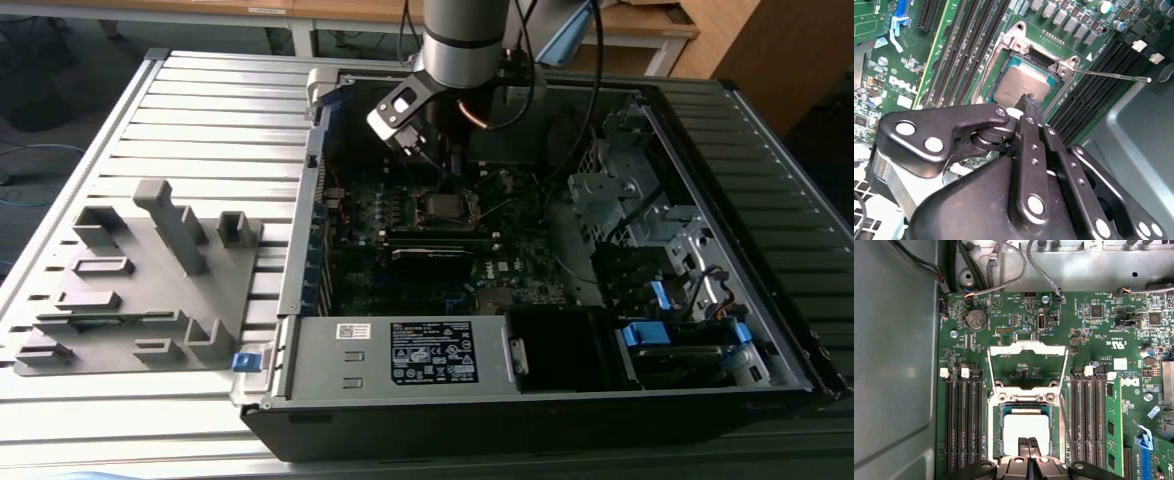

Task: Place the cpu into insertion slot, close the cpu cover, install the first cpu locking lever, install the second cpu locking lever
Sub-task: 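Close the cpu cover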

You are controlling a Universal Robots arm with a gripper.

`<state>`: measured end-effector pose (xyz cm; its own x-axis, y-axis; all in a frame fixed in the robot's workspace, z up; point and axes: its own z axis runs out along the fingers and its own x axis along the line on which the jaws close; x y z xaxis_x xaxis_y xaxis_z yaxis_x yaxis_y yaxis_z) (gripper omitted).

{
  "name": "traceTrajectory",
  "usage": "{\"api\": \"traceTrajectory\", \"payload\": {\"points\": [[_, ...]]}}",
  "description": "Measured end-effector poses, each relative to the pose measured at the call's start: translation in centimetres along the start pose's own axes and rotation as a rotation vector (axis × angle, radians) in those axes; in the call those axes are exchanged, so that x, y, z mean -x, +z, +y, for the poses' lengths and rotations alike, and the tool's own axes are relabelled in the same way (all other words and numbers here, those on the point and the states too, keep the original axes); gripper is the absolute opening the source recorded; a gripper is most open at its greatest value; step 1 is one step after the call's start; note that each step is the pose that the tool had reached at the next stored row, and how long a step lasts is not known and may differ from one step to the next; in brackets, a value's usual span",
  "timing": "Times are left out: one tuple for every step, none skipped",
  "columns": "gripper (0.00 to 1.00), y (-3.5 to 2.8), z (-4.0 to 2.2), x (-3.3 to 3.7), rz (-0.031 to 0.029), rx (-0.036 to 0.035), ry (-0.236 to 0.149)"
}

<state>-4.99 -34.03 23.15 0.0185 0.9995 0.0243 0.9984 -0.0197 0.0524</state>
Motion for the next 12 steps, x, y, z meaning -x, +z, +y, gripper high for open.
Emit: {"api": "traceTrajectory", "payload": {"points": [[0.11, -0.07, 0.0, 0.0, 0.0, 0.0, 0.0], [0.11, -0.16, 0.01, -0.01, 0.0001, 0.0001, 0.0], [0.11, -0.29, 0.02, -0.01, 0.0, 0.0, 0.0], [0.11, -0.41, 0.02, -0.01, 0.0, 0.0001, 0.0], [0.11, -0.55, 0.03, -0.01, 0.0, 0.0, 0.0], [0.11, -0.71, 0.04, -0.02, 0.0, 0.0, 0.0], [0.11, -0.87, 0.05, -0.02, 0.0001, 0.0001, 0.0], [0.11, -1.03, 0.06, -0.03, 0.0001, 0.0001, 0.0], [0.11, -1.17, 0.06, -0.03, 0.0001, 0.0001, 0.0], [0.11, -1.3, 0.07, -0.03, 0.0001, 0.0001, 0.0], [0.11, -1.43, 0.07, -0.04, 0.0001, 0.0001, 0.0], [0.11, -1.56, 0.08, -0.04, 0.0001, 0.0001, 0.0]]}}
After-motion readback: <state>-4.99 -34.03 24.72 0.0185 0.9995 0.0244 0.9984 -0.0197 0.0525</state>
